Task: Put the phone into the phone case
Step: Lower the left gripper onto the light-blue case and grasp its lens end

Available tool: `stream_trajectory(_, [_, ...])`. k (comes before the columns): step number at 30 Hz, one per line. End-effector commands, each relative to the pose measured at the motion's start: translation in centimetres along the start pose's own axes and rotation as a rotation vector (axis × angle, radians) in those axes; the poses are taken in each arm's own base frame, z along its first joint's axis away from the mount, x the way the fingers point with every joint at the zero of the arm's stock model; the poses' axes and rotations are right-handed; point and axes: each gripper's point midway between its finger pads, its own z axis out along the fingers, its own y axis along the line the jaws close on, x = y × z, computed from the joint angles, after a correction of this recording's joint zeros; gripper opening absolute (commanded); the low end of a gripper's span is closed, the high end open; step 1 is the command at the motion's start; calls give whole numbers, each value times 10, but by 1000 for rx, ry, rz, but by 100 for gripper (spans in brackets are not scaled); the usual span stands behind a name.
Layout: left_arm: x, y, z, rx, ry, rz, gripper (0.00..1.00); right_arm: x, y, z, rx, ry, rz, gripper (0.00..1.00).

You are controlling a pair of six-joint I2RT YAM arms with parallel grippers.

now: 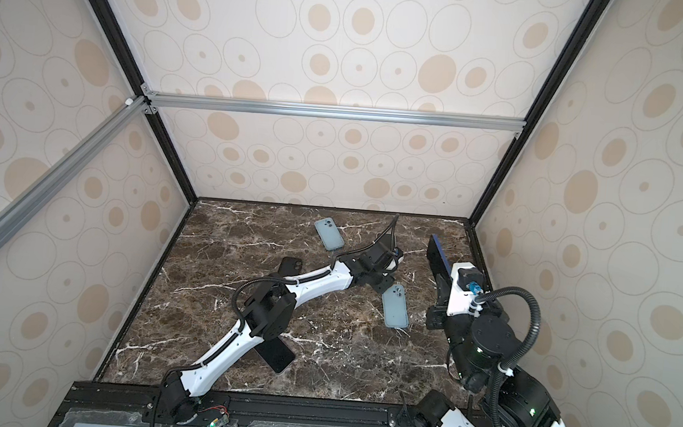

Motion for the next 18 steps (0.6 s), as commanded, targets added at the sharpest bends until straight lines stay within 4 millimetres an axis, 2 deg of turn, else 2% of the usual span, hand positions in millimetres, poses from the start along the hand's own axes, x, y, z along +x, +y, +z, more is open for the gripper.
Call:
stream_trajectory(1, [4, -5, -1, -10, 28, 55, 53, -19, 0, -2, -8, -65, 30, 0])
stream_trajectory(10, [18, 13, -6, -112, 78, 40, 52, -20, 4, 1, -19, -60, 34, 0])
stream_trajectory(15, [29, 24, -20, -175, 102, -8, 51, -21, 3, -1, -21, -65, 46, 0])
stream_trajectory(18, [41, 29, -35, -207, 120, -45, 51, -20, 5, 0, -26, -60, 47, 0])
